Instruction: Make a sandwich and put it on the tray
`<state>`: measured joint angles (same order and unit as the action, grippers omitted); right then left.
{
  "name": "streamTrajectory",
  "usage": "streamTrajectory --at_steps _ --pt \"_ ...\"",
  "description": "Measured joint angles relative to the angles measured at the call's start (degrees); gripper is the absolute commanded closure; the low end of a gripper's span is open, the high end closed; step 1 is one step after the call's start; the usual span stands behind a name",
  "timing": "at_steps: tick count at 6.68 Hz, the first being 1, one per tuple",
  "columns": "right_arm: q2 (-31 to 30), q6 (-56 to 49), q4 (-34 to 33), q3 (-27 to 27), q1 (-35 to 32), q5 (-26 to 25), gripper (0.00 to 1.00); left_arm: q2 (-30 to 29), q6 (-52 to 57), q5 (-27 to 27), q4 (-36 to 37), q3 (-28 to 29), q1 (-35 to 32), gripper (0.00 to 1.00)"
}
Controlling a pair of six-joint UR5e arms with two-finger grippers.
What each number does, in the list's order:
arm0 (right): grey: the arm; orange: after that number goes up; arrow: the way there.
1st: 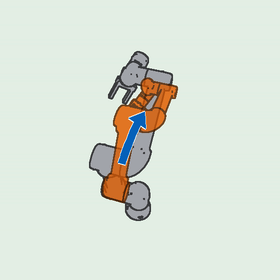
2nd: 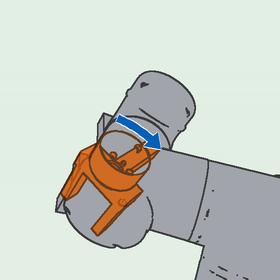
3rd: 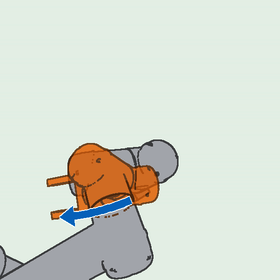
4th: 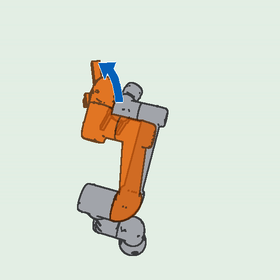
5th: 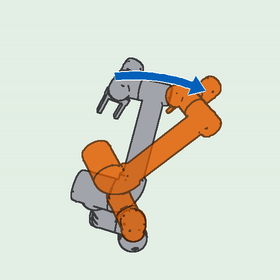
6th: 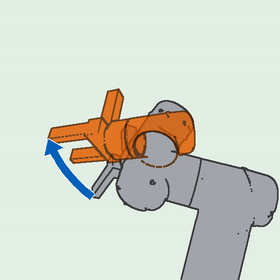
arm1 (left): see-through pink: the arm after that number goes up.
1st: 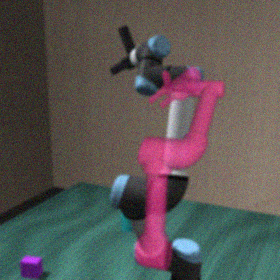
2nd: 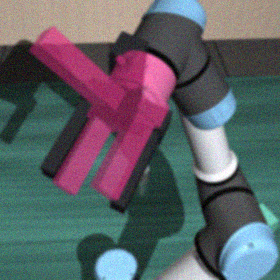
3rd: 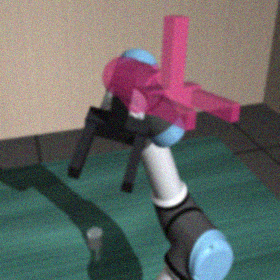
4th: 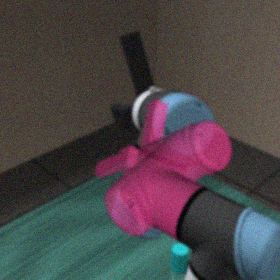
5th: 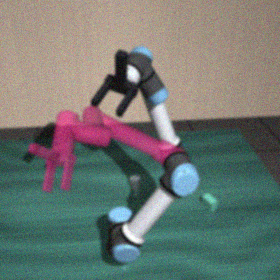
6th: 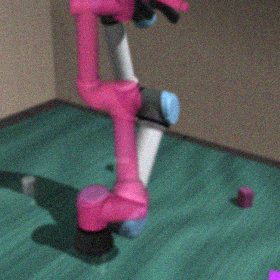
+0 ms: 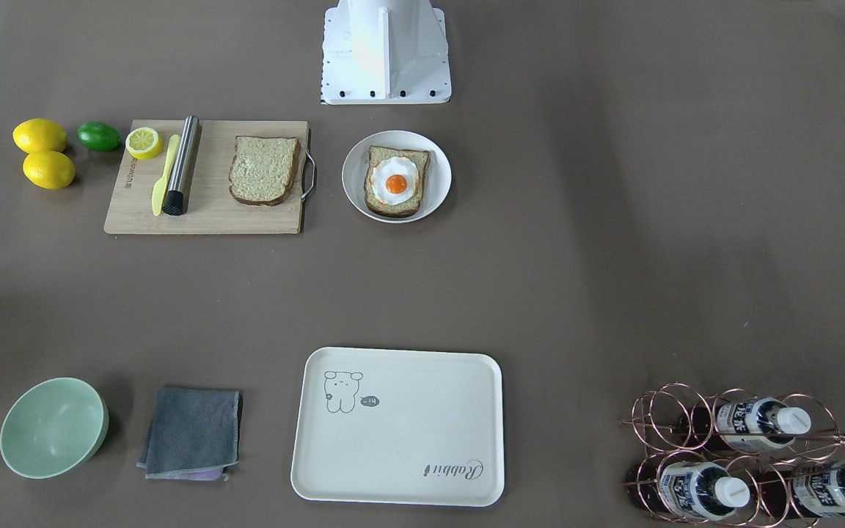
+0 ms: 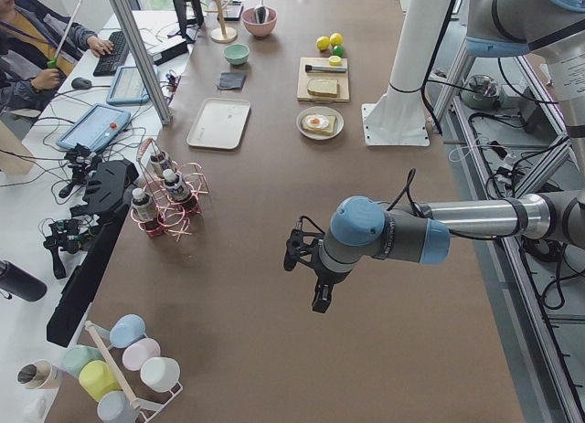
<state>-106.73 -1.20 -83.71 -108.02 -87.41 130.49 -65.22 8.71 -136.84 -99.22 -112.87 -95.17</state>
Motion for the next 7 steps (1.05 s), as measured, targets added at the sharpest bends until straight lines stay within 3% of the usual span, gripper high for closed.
streamTrajectory --at_steps 3,7 --pt "-1.1 0.0 0.1 0.0 0.0 0.4 0.00 -3.6 0.3 5.3 6.1 -0.1 1.6 0.02" --pt "-1.4 0.1 0.2 -0.1 0.0 0.4 0.00 -3.4 2.1 5.9 6.5 -0.4 1.3 0.02"
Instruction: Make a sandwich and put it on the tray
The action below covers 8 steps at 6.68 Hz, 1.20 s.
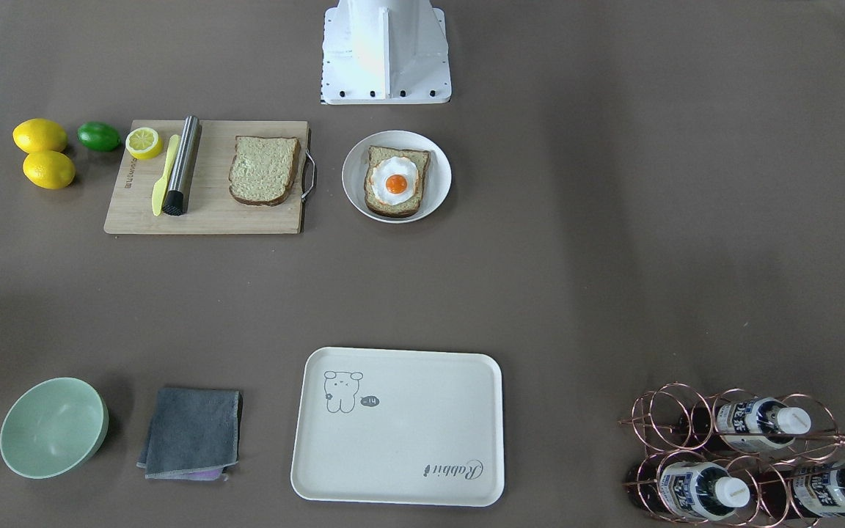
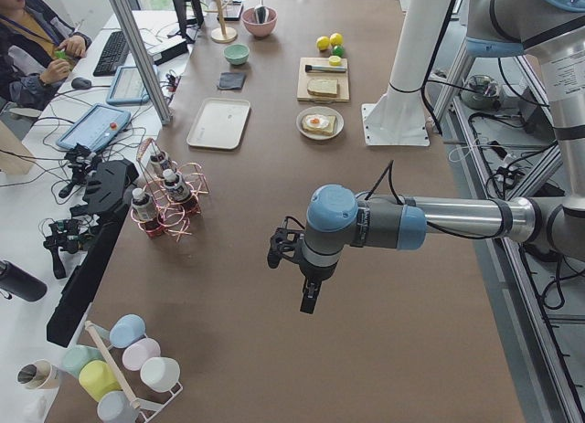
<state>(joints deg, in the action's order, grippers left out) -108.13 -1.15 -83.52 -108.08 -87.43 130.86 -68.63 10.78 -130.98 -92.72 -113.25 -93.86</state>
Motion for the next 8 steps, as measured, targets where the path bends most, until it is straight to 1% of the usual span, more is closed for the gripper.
streamTrajectory --at_steps 3,8 --pt "0.9 0.0 0.1 0.1 0.2 -0.4 0.00 1.5 0.1 -0.4 -0.3 -1.0 -0.4 0.02" --pt "0.8 0.0 0.1 -0.1 0.2 0.0 0.00 2.4 0.1 -0.6 -0.4 -1.1 -0.6 0.02"
